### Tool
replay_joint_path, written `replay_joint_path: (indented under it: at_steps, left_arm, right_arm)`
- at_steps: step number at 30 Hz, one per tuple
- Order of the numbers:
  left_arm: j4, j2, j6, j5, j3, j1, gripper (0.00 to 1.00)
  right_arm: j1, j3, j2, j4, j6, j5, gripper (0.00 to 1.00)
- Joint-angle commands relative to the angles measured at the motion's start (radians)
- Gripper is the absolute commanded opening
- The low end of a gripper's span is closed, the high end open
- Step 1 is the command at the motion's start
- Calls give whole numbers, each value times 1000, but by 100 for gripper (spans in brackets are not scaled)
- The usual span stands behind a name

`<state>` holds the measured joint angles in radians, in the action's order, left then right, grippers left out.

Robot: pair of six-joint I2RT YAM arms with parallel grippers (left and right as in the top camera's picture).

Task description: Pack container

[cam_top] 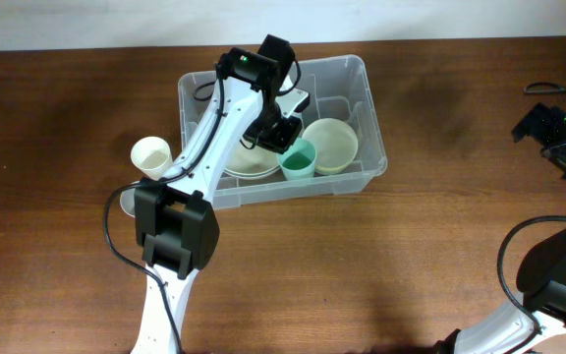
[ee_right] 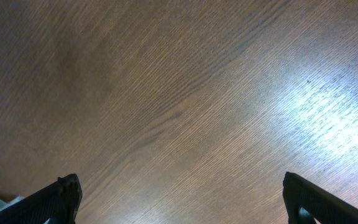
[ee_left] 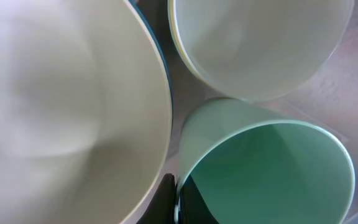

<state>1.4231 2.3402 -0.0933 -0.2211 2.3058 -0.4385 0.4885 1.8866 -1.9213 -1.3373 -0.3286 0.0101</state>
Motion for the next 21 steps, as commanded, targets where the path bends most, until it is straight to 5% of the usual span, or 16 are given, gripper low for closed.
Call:
replay_joint_path:
  at_steps: [1, 21]
  left_arm:
    - [-26, 9, 18, -26, -2, -6, 1]
    - [-48, 9, 19, -26, -2, -7, 1]
  right_arm:
    - [3, -4, 13, 0, 7, 2, 99]
    - [3, -4, 13, 0, 7, 2, 99]
